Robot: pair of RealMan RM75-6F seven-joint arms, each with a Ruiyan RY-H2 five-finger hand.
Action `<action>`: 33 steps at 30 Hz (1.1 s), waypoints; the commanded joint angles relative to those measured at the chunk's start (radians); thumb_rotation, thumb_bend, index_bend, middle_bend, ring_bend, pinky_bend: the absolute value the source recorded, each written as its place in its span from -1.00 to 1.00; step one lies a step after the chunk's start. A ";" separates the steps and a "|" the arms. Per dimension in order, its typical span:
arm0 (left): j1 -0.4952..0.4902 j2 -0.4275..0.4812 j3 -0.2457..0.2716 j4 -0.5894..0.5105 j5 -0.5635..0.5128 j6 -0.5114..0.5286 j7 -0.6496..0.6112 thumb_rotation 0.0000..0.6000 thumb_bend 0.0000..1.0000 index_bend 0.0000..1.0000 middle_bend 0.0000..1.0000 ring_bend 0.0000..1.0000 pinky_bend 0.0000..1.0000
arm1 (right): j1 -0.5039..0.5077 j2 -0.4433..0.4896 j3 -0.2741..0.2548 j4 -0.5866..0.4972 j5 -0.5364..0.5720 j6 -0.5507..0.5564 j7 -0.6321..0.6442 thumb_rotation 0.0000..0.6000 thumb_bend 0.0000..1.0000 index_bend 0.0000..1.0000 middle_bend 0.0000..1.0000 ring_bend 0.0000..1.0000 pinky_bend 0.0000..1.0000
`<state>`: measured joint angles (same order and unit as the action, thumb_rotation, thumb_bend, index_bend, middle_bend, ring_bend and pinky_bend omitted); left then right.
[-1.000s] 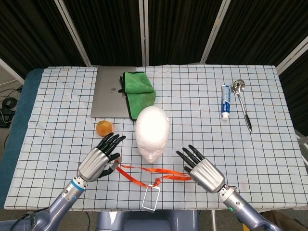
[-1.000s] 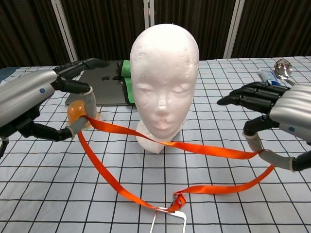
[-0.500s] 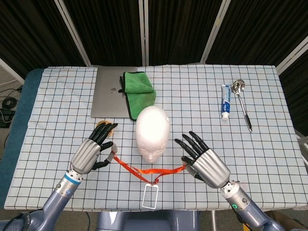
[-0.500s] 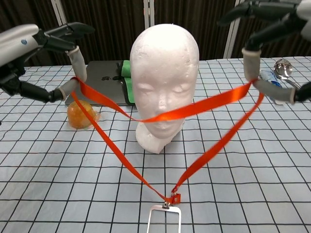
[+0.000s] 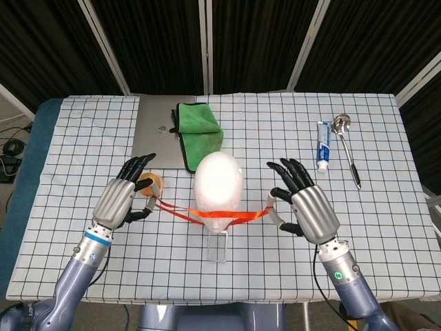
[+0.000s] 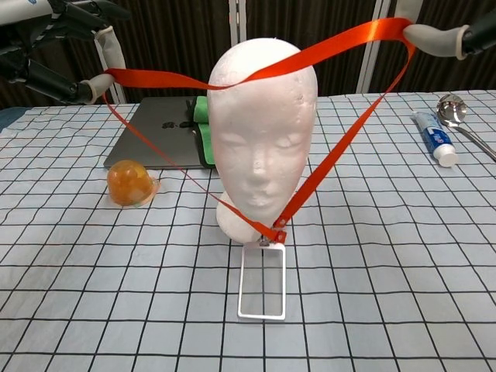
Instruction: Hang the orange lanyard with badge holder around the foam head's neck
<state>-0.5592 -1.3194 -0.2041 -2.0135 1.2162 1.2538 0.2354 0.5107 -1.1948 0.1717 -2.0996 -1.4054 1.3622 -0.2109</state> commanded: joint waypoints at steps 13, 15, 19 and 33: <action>-0.146 0.058 -0.163 -0.040 -0.351 -0.089 0.164 1.00 0.33 0.60 -1.00 -1.00 -1.00 | 0.120 0.026 0.197 -0.052 0.428 -0.117 -0.026 1.00 0.01 0.54 -0.77 -1.00 -1.00; -0.169 0.056 -0.174 -0.024 -0.388 -0.102 0.179 1.00 0.33 0.59 -1.00 -1.00 -1.00 | 0.142 0.015 0.218 -0.030 0.475 -0.123 -0.037 1.00 0.01 0.54 -0.76 -1.00 -1.00; -0.221 0.041 -0.200 0.025 -0.461 -0.120 0.202 1.00 0.33 0.55 -1.00 -1.00 -1.00 | 0.197 -0.023 0.260 0.037 0.583 -0.128 -0.069 1.00 0.01 0.54 -0.76 -1.00 -1.00; -0.335 0.026 -0.216 0.160 -0.717 -0.188 0.250 1.00 0.30 0.06 -1.00 -1.00 -1.00 | 0.283 -0.108 0.314 0.190 0.742 -0.148 -0.072 1.00 0.01 0.53 -0.71 -1.00 -1.00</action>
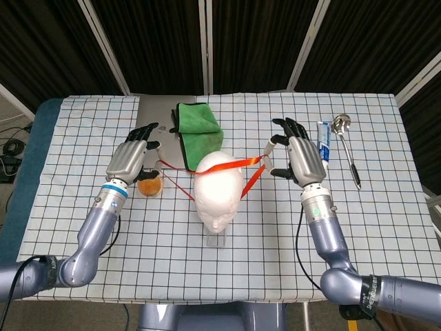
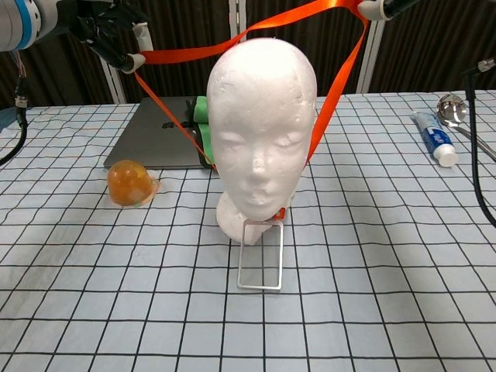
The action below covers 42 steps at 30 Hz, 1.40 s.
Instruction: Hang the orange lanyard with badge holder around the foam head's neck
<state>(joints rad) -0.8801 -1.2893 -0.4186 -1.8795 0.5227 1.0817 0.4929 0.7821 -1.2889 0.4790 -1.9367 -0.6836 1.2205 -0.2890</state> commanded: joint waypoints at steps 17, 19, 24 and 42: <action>-0.021 -0.063 0.024 0.136 0.038 -0.032 -0.131 1.00 -1.00 -1.00 -1.00 -1.00 -1.00 | 0.058 -0.076 -0.029 0.217 0.084 -0.053 -0.036 1.00 -0.77 -0.77 -1.00 -1.00 -1.00; -0.018 -0.060 0.027 0.135 0.051 -0.032 -0.137 1.00 -1.00 -1.00 -1.00 -1.00 -1.00 | 0.053 -0.076 -0.031 0.224 0.077 -0.052 -0.028 1.00 -0.77 -0.80 -1.00 -1.00 -1.00; -0.006 -0.048 0.030 0.124 0.087 -0.024 -0.162 1.00 -1.00 -1.00 -1.00 -1.00 -1.00 | 0.030 -0.055 -0.036 0.226 0.044 -0.045 -0.006 1.00 -0.77 -0.81 -1.00 -1.00 -1.00; 0.242 0.182 0.225 -0.019 0.454 0.117 -0.237 1.00 -1.00 -1.00 -1.00 -1.00 -1.00 | -0.262 0.249 -0.336 0.093 -0.433 -0.025 0.120 1.00 0.74 -0.75 -1.00 -1.00 -1.00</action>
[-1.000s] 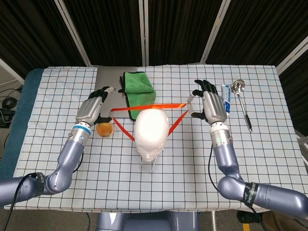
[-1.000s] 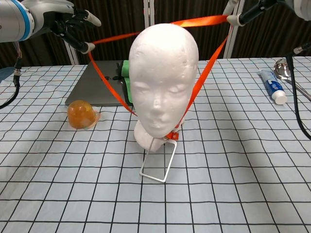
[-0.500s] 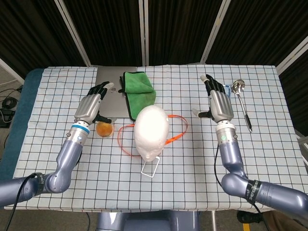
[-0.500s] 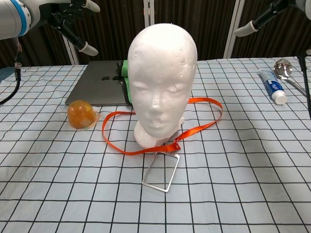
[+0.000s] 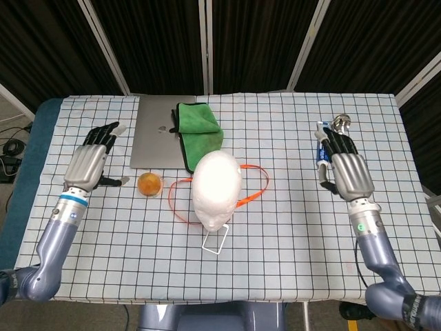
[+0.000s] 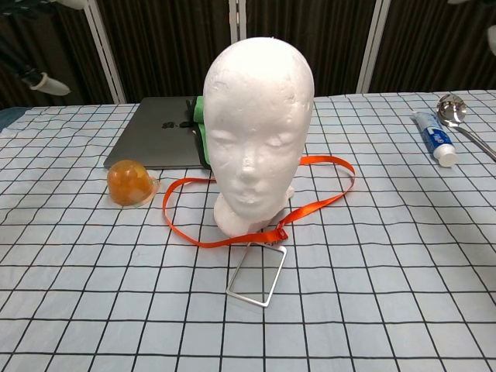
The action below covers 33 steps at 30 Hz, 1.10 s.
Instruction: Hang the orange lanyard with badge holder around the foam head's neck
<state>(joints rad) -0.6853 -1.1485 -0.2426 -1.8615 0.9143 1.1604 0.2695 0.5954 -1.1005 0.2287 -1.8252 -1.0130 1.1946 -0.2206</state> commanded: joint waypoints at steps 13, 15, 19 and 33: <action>0.288 0.091 0.252 -0.168 0.315 0.266 0.045 1.00 -1.00 -1.00 -1.00 -1.00 -1.00 | -0.168 0.123 -0.358 0.003 -0.590 -0.068 0.127 1.00 0.99 -0.76 -1.00 -1.00 -1.00; 0.319 0.082 0.274 -0.169 0.348 0.299 0.052 1.00 -1.00 -1.00 -1.00 -1.00 -1.00 | -0.149 0.096 -0.371 0.012 -0.655 -0.092 0.138 1.00 1.00 -0.76 -0.99 -1.00 -1.00; 0.353 0.063 0.295 -0.159 0.381 0.328 0.056 1.00 -1.00 -1.00 -1.00 -1.00 -1.00 | -0.095 0.030 -0.369 0.042 -0.733 -0.154 0.146 1.00 1.00 -0.79 -0.95 -1.00 -0.94; 0.358 0.025 0.245 -0.078 0.331 0.261 0.042 1.00 -1.00 -1.00 -1.00 -1.00 -1.00 | 0.091 -0.299 -0.261 0.152 -0.717 -0.406 0.052 1.00 1.00 -0.82 -0.86 -0.95 -0.81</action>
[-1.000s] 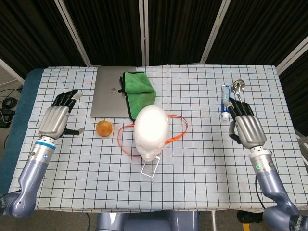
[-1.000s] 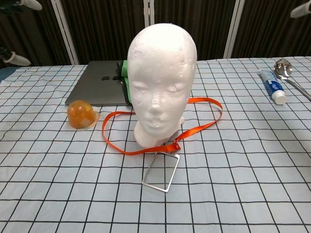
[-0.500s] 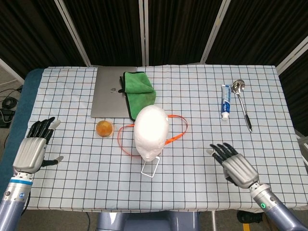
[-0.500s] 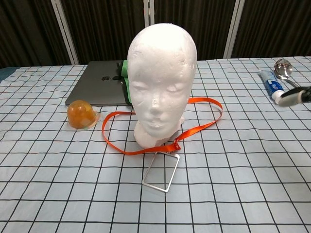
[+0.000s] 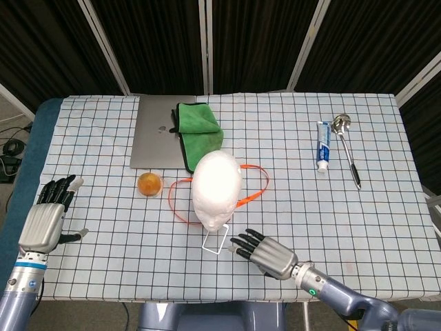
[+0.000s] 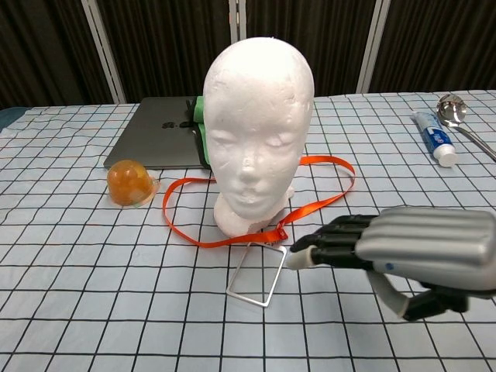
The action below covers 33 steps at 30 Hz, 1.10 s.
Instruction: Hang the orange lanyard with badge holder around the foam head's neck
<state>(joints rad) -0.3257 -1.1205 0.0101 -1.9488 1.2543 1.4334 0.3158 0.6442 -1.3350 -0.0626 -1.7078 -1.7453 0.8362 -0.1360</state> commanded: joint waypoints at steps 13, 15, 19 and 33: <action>-0.004 -0.012 -0.039 0.036 -0.051 -0.066 -0.012 1.00 -1.00 -1.00 -1.00 -1.00 -1.00 | 0.118 -0.263 0.092 0.135 0.099 -0.126 -0.126 1.00 1.00 -0.82 -0.76 -0.76 -0.70; -0.003 -0.013 -0.041 0.035 -0.052 -0.070 -0.011 1.00 -1.00 -1.00 -1.00 -1.00 -1.00 | 0.123 -0.270 0.092 0.138 0.111 -0.131 -0.135 1.00 1.00 -0.82 -0.76 -0.76 -0.70; -0.001 -0.012 -0.042 0.029 -0.048 -0.076 -0.011 1.00 -1.00 -1.00 -1.00 -1.00 -1.00 | 0.128 -0.269 0.086 0.143 0.126 -0.141 -0.151 1.00 1.00 -0.81 -0.71 -0.72 -0.70; 0.004 -0.014 -0.047 0.023 -0.037 -0.094 -0.002 1.00 -1.00 -1.00 -1.00 -1.00 -1.00 | 0.135 -0.237 0.043 0.112 0.154 -0.154 -0.169 1.00 1.00 -0.70 -0.61 -0.63 -0.57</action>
<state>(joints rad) -0.3218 -1.1340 -0.0361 -1.9269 1.2155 1.3388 0.3140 0.7782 -1.5735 -0.0173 -1.5936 -1.5899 0.6839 -0.3058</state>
